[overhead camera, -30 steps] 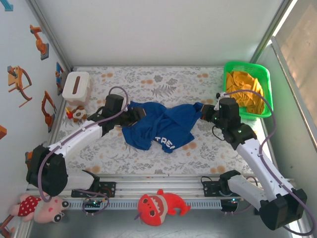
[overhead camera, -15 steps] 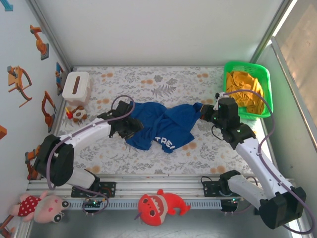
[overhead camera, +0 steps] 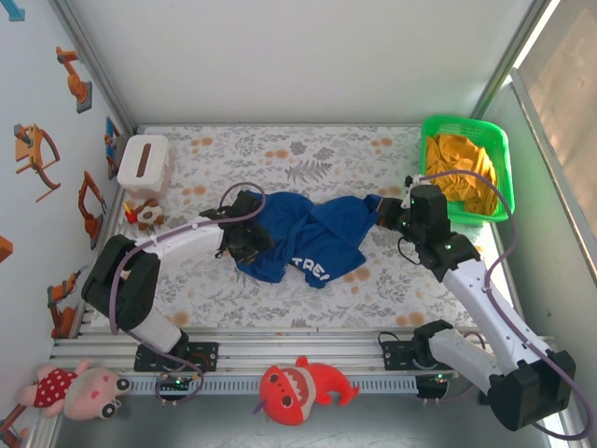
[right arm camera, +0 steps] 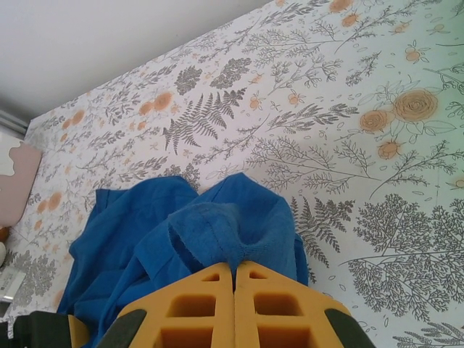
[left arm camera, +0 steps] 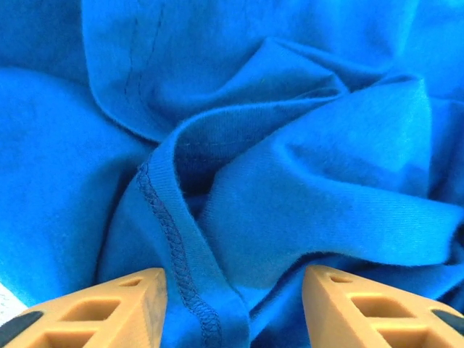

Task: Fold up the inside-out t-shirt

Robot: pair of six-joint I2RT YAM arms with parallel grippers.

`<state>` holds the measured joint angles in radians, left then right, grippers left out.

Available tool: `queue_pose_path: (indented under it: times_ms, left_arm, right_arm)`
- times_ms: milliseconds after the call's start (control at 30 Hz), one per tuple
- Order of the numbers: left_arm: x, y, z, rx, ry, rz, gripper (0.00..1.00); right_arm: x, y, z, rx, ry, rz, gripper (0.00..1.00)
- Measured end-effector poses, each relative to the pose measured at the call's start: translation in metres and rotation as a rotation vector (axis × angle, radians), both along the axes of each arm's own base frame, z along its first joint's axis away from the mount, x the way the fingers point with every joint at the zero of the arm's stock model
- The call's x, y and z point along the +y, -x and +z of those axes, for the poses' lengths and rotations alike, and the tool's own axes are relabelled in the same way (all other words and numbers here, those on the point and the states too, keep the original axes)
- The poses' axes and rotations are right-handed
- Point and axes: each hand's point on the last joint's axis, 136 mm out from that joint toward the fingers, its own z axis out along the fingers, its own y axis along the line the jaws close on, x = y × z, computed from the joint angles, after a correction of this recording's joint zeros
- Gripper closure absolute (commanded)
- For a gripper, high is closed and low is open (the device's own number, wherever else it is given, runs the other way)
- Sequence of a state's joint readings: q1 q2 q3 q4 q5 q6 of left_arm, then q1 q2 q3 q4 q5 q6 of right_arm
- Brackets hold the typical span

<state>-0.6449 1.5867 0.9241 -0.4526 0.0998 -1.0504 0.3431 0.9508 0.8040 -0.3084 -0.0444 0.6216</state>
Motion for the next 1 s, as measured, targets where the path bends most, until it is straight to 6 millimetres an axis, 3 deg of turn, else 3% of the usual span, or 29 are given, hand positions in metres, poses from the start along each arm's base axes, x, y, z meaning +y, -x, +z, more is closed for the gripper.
queue_pose_path:
  times_ms: [200, 400, 500, 533, 633, 767, 800, 900, 1000]
  left_arm:
    - [-0.002, 0.002, -0.005, 0.011, -0.006, -0.001, 1.0]
    - [0.001, 0.001, -0.002, 0.001, -0.026, -0.015, 1.0]
    - [0.007, -0.01, 0.023, -0.045, -0.039, -0.033, 1.0]
    - [0.01, -0.018, 0.037, -0.075, -0.031, -0.035, 1.0]
    - [0.025, -0.058, 0.109, -0.243, 0.035, -0.017, 1.0]
    - [0.075, -0.107, 0.241, -0.569, 0.137, 0.038, 1.0]
    - [0.091, -0.113, 0.274, -0.649, 0.157, 0.056, 1.0]
    - [0.128, -0.115, 0.344, -0.83, 0.21, 0.09, 1.0]
    - [0.139, -0.11, 0.38, -0.93, 0.276, 0.075, 1.0]
  right_arm:
    - [0.0, 0.0, 0.001, -0.004, -0.002, 0.0, 1.0]
    - [0.0, -0.002, 0.0, -0.002, 0.0, -0.001, 1.0]
    - [-0.002, -0.011, 0.003, 0.012, 0.0, -0.012, 1.0]
    - [-0.004, -0.016, 0.008, 0.015, -0.002, -0.02, 1.0]
    - [-0.016, -0.04, 0.047, -0.027, -0.023, -0.057, 1.0]
    - [-0.059, -0.064, 0.143, -0.195, -0.091, -0.161, 1.0]
    - [-0.072, -0.064, 0.166, -0.244, -0.108, -0.191, 1.0]
    - [-0.088, -0.054, 0.227, -0.372, -0.152, -0.219, 1.0]
    - [-0.081, -0.038, 0.258, -0.439, -0.194, -0.181, 1.0]
